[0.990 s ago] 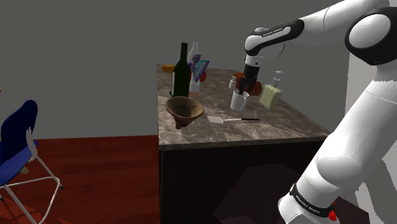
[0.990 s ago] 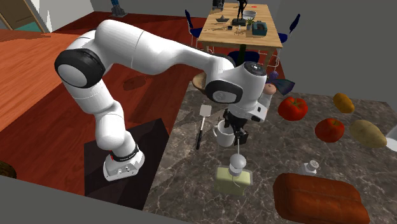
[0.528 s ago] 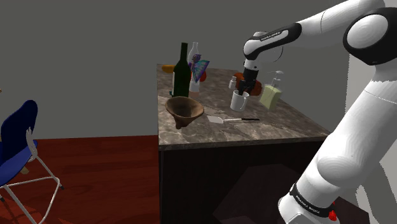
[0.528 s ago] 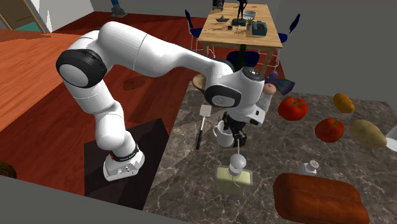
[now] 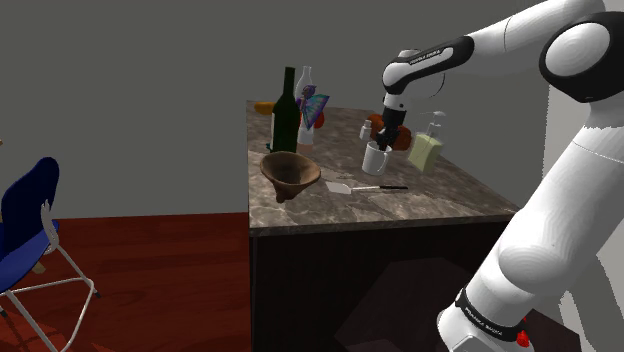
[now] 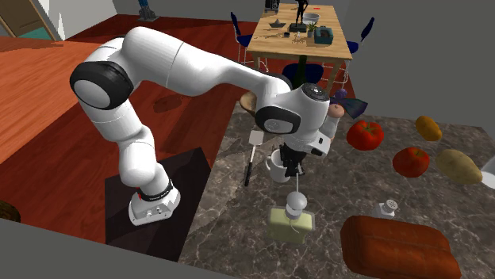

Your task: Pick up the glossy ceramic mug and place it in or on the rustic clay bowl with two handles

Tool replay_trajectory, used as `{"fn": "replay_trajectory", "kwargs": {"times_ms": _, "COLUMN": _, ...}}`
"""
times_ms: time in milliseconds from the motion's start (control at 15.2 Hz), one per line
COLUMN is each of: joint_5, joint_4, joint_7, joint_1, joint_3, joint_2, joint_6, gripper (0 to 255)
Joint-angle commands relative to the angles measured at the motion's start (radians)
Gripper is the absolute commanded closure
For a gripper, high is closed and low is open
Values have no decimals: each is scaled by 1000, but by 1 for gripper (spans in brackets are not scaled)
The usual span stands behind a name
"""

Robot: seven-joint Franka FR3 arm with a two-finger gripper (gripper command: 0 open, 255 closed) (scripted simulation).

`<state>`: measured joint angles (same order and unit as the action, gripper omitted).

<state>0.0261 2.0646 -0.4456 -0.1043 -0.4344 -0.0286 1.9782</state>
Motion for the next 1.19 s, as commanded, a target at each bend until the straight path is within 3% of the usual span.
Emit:
{"fn": "replay_trajectory", "kwargs": {"times_ms": 0, "joint_5": 0, "joint_4": 0, "joint_7": 0, "joint_1": 0, "joint_3": 0, "joint_2": 0, "joint_6": 0, "gripper": 255}}
{"fn": "replay_trajectory", "kwargs": {"times_ms": 264, "joint_5": 0, "joint_4": 0, "joint_7": 0, "joint_1": 0, "joint_3": 0, "joint_2": 0, "joint_6": 0, "gripper": 255}}
{"fn": "replay_trajectory", "kwargs": {"times_ms": 1122, "joint_5": -18, "joint_4": -135, "joint_7": 18, "joint_1": 3, "joint_3": 5, "joint_2": -39, "joint_6": -171, "gripper": 255}}
